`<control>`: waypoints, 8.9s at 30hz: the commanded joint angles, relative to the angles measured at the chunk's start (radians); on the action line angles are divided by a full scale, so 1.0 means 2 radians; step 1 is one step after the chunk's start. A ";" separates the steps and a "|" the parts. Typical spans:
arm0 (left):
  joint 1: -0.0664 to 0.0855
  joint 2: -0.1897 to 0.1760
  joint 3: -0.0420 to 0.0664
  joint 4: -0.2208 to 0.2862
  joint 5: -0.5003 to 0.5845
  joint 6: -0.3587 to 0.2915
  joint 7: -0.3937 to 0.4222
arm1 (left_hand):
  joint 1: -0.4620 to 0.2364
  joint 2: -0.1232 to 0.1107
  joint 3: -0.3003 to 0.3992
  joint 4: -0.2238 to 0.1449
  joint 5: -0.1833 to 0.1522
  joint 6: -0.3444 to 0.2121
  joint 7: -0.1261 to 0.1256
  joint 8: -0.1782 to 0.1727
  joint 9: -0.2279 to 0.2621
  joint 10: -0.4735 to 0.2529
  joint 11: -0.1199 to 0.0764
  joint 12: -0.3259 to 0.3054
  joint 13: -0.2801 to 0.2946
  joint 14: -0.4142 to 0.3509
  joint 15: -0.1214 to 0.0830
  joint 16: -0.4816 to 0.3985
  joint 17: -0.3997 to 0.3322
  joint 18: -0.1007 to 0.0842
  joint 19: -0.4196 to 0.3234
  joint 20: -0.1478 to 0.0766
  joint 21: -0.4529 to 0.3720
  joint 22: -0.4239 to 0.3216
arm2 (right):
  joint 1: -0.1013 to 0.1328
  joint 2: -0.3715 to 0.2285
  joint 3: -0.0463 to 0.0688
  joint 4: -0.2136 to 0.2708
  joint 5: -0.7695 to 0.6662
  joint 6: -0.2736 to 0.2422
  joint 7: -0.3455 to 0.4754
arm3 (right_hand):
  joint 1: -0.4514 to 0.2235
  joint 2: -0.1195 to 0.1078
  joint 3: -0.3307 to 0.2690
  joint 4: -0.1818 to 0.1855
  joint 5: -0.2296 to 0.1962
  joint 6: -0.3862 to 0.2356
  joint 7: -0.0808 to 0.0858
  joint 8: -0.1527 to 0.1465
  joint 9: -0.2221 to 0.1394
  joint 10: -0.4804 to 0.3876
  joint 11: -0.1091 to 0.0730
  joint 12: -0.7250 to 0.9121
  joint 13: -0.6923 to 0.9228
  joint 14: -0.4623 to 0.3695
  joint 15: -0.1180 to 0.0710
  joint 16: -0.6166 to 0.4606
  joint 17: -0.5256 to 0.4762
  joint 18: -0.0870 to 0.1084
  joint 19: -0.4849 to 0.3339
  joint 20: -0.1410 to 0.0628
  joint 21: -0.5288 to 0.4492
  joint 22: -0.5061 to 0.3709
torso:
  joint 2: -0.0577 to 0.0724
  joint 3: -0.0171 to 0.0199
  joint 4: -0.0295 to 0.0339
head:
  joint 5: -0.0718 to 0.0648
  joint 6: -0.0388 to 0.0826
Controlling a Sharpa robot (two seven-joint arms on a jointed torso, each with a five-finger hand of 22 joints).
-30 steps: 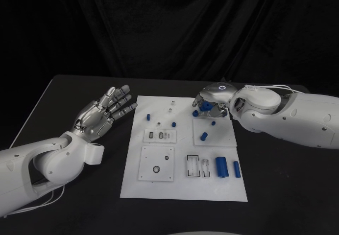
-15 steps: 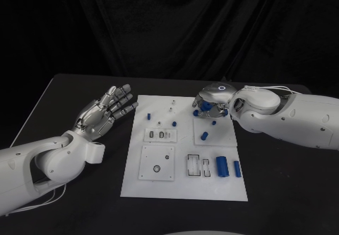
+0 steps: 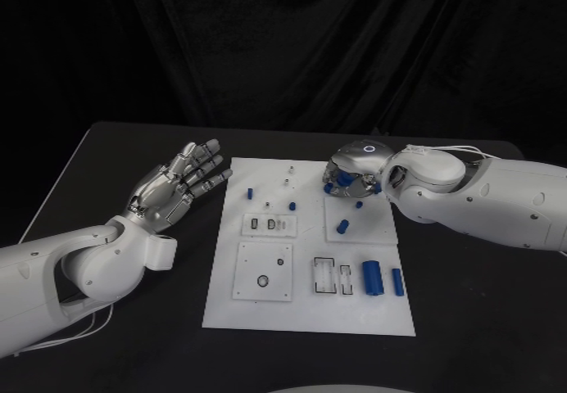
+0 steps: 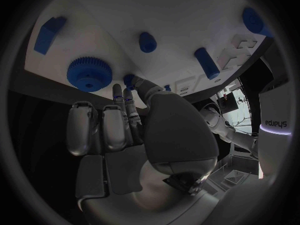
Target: Assemble the parts on the task board
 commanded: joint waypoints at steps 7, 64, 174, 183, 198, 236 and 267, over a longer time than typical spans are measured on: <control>0.001 0.001 0.000 -0.003 0.000 0.012 0.067 | 0.008 0.000 0.004 -0.004 0.006 0.005 0.000 0.002 0.001 0.000 0.003 0.003 0.001 0.000 0.003 0.003 0.001 0.009 0.002 0.004 -0.001 0.000 | -0.006 0.007 0.000 -0.009 0.009 -0.012 0.011 | 0.013 0.006 0.012 -0.003 0.009 0.007 0.004 0.002 0.003 0.009 -0.002 0.001 -0.001 0.008 0.002 0.002 -0.001 -0.008 0.000 0.003 -0.004 0.000 | 0.001 0.0001 -0.0002 | 0.001 -0.001; 0.001 0.006 0.000 -0.012 0.000 0.016 0.052 | 0.011 -0.002 0.013 -0.021 0.021 -0.004 -0.001 -0.002 -0.001 -0.013 -0.005 -0.009 -0.002 -0.013 0.002 -0.006 -0.003 0.008 -0.012 0.002 -0.011 -0.004 | 0.026 0.125 0.006 -0.124 0.034 -0.018 0.014 | 0.024 0.016 0.012 -0.008 -0.004 0.063 0.000 0.026 0.037 0.074 -0.019 -0.017 -0.005 0.008 -0.013 -0.002 -0.001 -0.009 -0.001 -0.012 -0.008 0.005 | 0.002 0.0002 0.0010 | 0.017 -0.003; 0.001 0.019 0.000 -0.030 0.000 0.037 0.021 | 0.010 0.003 0.027 -0.024 0.025 -0.001 0.004 -0.002 0.000 -0.015 0.002 -0.009 -0.002 -0.012 0.010 -0.004 -0.003 0.007 -0.012 0.008 -0.012 -0.003 | 0.011 0.137 0.006 -0.134 0.068 -0.019 0.001 | -0.001 0.039 -0.022 0.007 0.003 -0.031 -0.015 -0.002 0.002 -0.061 0.009 -0.015 0.003 -0.010 0.003 -0.010 -0.027 -0.003 -0.020 0.003 -0.033 -0.008 | 0.002 0.0003 0.0006 | 0.009 -0.010; 0.001 0.019 0.000 -0.031 0.000 0.037 0.019 | 0.010 0.004 0.028 -0.023 0.025 -0.001 0.004 -0.002 0.000 -0.016 0.002 -0.009 -0.002 -0.012 0.011 -0.004 -0.003 0.007 -0.012 0.009 -0.011 -0.003 | 0.010 0.131 0.006 -0.128 0.071 -0.017 -0.002 | 0.017 0.030 -0.008 -0.014 0.024 -0.038 -0.007 -0.013 -0.001 -0.067 0.012 -0.017 -0.001 -0.012 0.006 -0.011 -0.032 -0.002 -0.022 0.006 -0.035 -0.007 | 0.002 -0.0004 0.0015 | 0.008 -0.010; 0.001 0.009 0.000 -0.028 0.000 0.036 0.019 | 0.010 0.003 0.030 -0.023 0.025 -0.001 0.004 -0.002 0.000 -0.016 0.002 -0.009 -0.002 -0.012 0.011 -0.004 -0.003 0.007 -0.012 0.009 -0.011 -0.003 | 0.020 0.063 0.006 -0.073 0.071 -0.052 -0.004 | -0.004 0.016 -0.023 -0.003 -0.022 -0.033 0.008 -0.016 -0.002 -0.042 0.010 -0.003 0.003 -0.014 0.012 -0.011 -0.035 -0.002 -0.022 0.012 -0.038 -0.004 | 0.002 0.0003 0.0007 | 0.008 -0.004; 0.000 0.009 0.000 -0.030 0.000 0.040 0.018 | 0.008 0.004 0.039 -0.022 0.028 0.000 0.004 -0.001 0.000 -0.013 0.005 -0.004 -0.001 -0.011 0.012 -0.003 -0.002 0.007 -0.011 0.010 -0.011 -0.003 | 0.012 -0.033 0.002 -0.022 0.058 0.003 -0.044 | -0.038 0.012 -0.097 0.043 -0.039 -0.057 0.017 -0.022 -0.024 0.238 -0.020 0.737 0.749 0.052 -0.005 0.092 0.253 -0.002 -0.035 -0.003 -0.056 0.023 | 0.001 -0.0002 -0.0010 | 0.005 -0.010; 0.000 0.010 0.000 -0.032 0.000 0.042 0.013 | 0.008 0.004 0.045 -0.020 0.030 0.000 0.004 -0.001 0.000 -0.012 0.006 -0.003 0.000 -0.011 0.012 -0.003 -0.002 0.007 -0.011 0.010 -0.011 -0.003 | -0.005 -0.020 0.002 -0.038 0.058 0.006 -0.031 | 0.003 0.022 -0.062 -0.001 0.085 0.061 -0.004 0.027 0.018 0.238 -0.032 0.737 0.749 0.052 -0.014 0.092 0.253 -0.001 -0.033 -0.010 -0.063 0.030 | 0.001 -0.0001 -0.0016 | 0.007 -0.015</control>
